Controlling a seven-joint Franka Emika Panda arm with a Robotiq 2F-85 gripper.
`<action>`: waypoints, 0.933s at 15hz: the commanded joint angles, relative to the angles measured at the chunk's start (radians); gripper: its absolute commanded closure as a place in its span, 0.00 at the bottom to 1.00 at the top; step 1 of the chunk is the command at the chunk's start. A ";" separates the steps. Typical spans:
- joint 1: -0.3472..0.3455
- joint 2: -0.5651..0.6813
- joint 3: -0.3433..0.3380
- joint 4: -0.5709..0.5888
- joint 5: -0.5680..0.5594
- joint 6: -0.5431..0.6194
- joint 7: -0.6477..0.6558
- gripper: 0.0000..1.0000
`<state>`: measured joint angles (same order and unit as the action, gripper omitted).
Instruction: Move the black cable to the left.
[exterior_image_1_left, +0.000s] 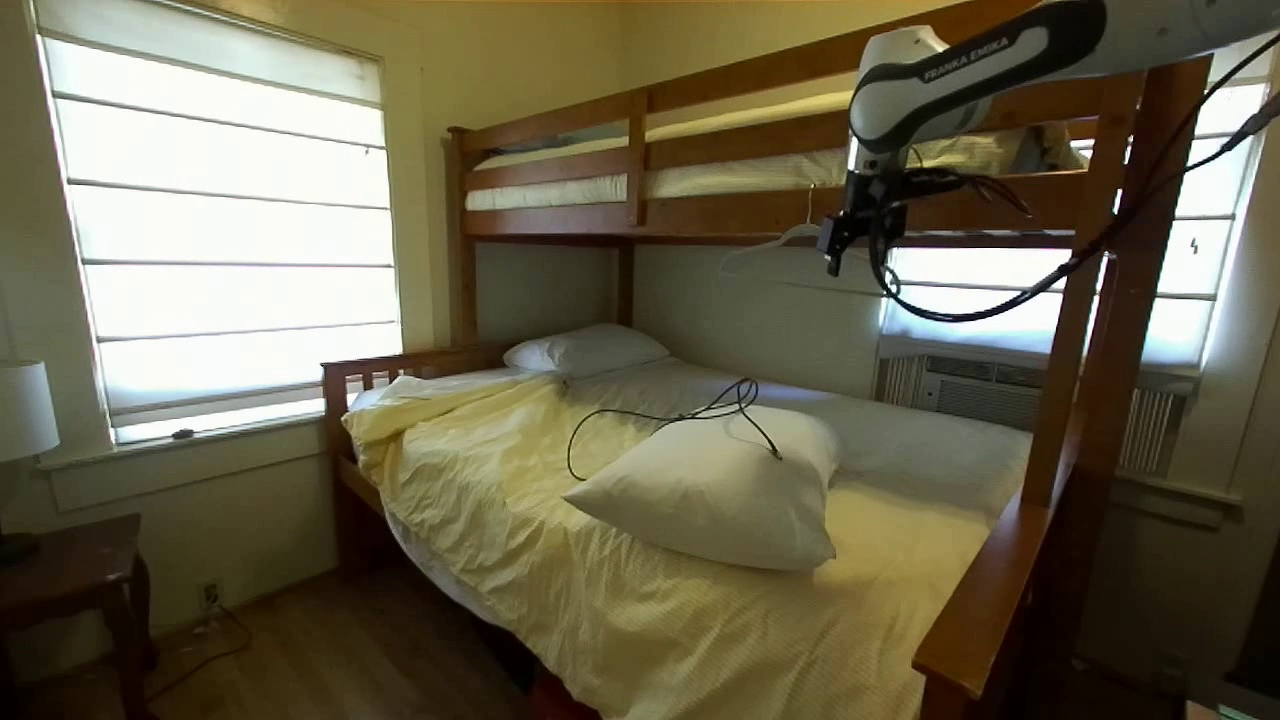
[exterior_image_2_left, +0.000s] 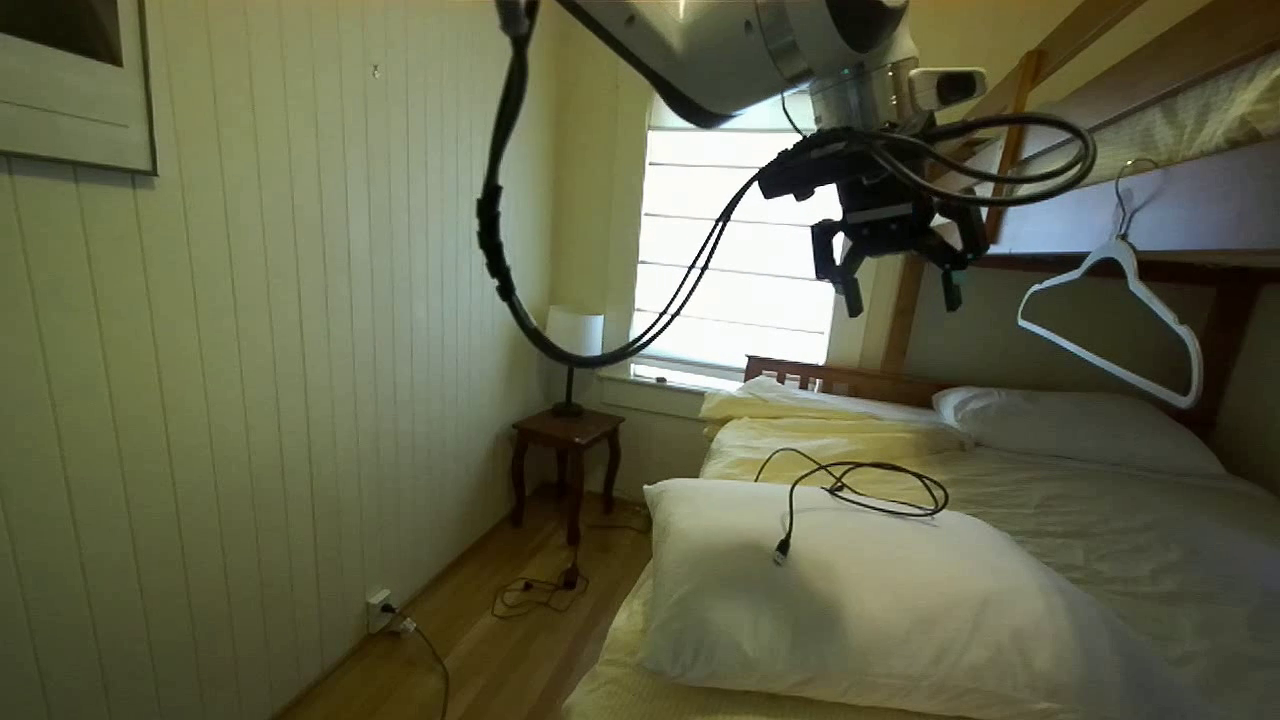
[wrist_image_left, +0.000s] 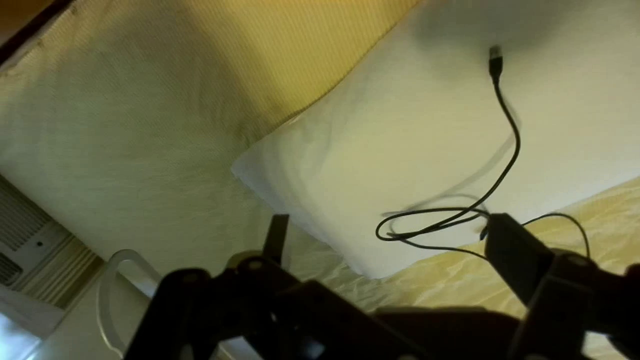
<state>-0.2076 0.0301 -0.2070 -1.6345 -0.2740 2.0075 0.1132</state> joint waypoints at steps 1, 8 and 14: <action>-0.003 0.165 -0.013 0.249 -0.019 -0.093 0.085 0.00; -0.013 0.391 -0.027 0.580 0.035 -0.303 0.103 0.00; -0.011 0.392 -0.019 0.565 0.013 -0.304 0.096 0.00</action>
<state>-0.2183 0.4221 -0.2264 -1.0695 -0.2614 1.7038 0.2095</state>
